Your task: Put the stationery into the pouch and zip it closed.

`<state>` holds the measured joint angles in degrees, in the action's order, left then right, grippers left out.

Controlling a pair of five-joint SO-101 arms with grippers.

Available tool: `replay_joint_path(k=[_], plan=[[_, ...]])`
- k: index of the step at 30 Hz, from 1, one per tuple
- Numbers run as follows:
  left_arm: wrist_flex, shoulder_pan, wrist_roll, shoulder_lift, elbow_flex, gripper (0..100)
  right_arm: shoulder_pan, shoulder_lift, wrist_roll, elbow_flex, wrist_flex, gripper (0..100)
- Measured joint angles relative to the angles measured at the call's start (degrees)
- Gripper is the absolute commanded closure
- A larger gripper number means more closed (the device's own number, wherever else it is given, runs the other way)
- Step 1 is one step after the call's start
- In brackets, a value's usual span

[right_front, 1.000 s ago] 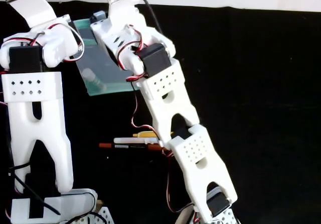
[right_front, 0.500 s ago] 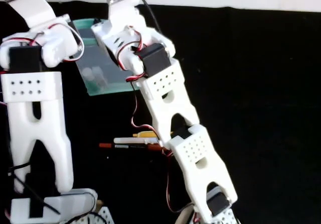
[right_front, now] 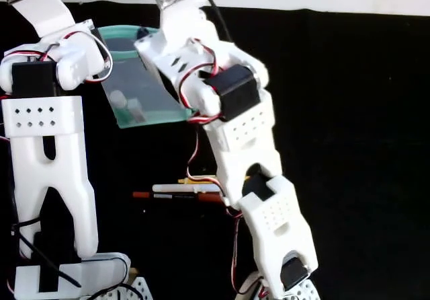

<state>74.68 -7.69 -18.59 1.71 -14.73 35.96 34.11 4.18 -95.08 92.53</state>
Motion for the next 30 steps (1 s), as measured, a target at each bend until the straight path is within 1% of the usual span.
replay_joint_path(k=[5, 7, 14, 23, 28, 30], plan=[[0.00, 0.00, 0.00, 0.00, 0.00, 99, -2.46, -0.88, 0.53, -0.09, 6.59, 73.1], [0.00, 0.00, 0.00, 0.00, 0.00, 99, -3.69, -0.88, 0.53, -0.09, 7.74, 73.1], [0.00, 0.00, 0.00, 0.00, 0.00, 99, -8.35, -0.88, 0.70, -0.09, 7.91, 73.1], [0.00, 0.00, 0.00, 0.00, 0.00, 99, -9.41, -1.93, 0.70, 0.44, 7.91, 73.1], [0.00, 0.00, 0.00, 0.00, 0.00, 99, -9.41, -7.56, 0.97, 13.10, 7.91, 73.1], [0.00, 0.00, 0.00, 0.00, 0.00, 99, -9.41, -9.49, 3.34, 19.69, 7.91, 73.1]])
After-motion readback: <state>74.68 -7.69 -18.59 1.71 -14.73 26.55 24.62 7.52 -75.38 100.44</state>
